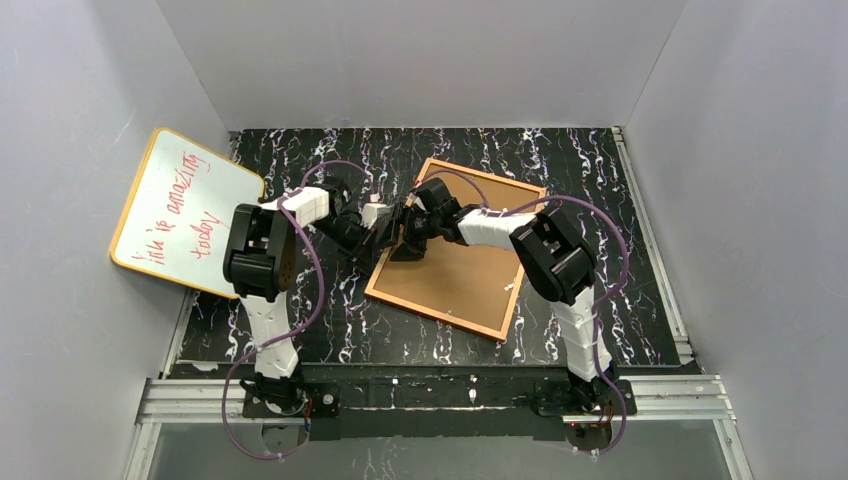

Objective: Put the photo into the frame
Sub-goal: Install the photo frame at the center of the board.

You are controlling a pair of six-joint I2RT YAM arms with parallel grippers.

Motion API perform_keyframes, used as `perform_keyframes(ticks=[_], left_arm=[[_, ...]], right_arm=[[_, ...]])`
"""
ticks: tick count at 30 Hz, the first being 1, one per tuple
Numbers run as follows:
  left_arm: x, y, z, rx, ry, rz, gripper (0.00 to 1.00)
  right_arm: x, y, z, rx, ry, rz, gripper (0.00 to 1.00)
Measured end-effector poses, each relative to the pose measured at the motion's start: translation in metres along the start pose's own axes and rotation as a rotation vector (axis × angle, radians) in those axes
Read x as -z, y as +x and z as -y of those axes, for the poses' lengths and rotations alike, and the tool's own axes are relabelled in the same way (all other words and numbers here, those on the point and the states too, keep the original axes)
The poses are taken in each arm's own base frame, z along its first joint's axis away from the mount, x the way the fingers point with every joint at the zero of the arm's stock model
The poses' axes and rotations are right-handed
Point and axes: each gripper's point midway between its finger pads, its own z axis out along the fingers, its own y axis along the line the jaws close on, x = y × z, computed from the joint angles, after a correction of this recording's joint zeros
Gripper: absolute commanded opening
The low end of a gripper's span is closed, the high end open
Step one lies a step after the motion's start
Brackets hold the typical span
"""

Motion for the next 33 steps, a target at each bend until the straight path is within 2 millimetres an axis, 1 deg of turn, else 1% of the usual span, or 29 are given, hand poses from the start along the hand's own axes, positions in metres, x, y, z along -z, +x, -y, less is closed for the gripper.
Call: perform_keyframes(ticks=[8,16,24,30,33], left_arm=[[0.001,0.001,-0.001,-0.013,-0.013,0.003,0.02],[0.003,0.002,-0.004,0.003,-0.019,0.016,0.02],[0.004,0.003,-0.004,0.009,-0.018,0.018,0.02],[0.004,0.003,-0.004,0.007,-0.02,0.021,0.02],[0.004,0.003,-0.004,0.006,-0.022,0.022,0.02]], right_arm=[[-0.003,-0.002,0.0,-0.022,0.017,0.016,0.64],[-0.01,-0.008,-0.003,-0.022,0.032,0.054,0.64],[-0.011,-0.01,-0.004,-0.019,0.04,0.068,0.63],[-0.011,-0.01,-0.005,-0.018,0.039,0.069,0.64],[-0.01,-0.011,-0.005,-0.011,0.043,0.088,0.67]])
